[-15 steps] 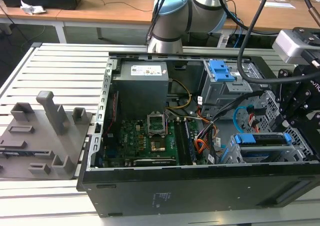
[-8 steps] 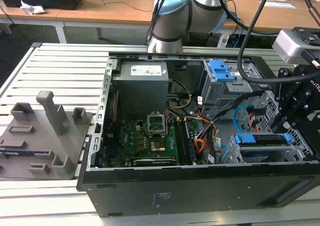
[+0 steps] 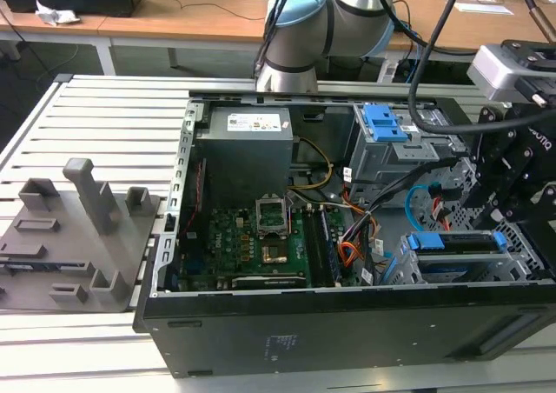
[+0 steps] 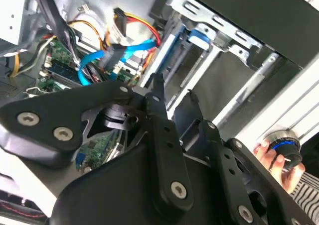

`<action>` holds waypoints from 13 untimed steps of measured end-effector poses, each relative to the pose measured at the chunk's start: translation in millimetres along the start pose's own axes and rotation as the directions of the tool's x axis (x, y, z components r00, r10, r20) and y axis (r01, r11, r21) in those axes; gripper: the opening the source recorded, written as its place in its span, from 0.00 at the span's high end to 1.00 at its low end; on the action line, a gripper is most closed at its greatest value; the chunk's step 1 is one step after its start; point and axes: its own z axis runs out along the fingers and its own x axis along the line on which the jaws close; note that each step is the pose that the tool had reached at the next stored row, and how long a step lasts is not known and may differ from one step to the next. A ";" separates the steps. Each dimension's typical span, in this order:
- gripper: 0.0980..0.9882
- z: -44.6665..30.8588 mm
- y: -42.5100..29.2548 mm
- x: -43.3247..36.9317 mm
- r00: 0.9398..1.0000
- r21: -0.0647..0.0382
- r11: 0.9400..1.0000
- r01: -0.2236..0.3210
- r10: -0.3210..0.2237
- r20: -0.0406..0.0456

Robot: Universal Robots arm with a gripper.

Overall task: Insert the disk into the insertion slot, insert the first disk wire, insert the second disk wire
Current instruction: 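Insert the first disk wire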

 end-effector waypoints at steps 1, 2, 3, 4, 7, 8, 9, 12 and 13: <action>0.70 -0.1 0.1 -6.8 1.000 0.000 1.000 0.000 0.000 -0.001; 0.70 -0.1 0.2 -10.5 1.000 0.000 1.000 0.000 0.000 -0.002; 0.70 -0.1 0.3 -14.3 1.000 0.000 1.000 0.000 0.000 -0.002; 0.70 -0.1 0.4 -22.2 1.000 0.000 1.000 0.000 0.000 -0.002; 0.70 1.0 0.7 -37.6 1.000 0.000 1.000 0.000 0.000 -0.002; 0.70 2.6 0.6 -39.8 1.000 0.000 1.000 0.000 0.000 -0.002; 0.70 5.5 0.6 -42.6 1.000 0.000 1.000 0.000 0.000 -0.004; 0.70 14.0 0.6 -47.1 1.000 0.000 1.000 -0.001 0.001 -0.018; 0.70 15.9 0.8 -47.2 1.000 0.000 1.000 -0.001 0.001 -0.025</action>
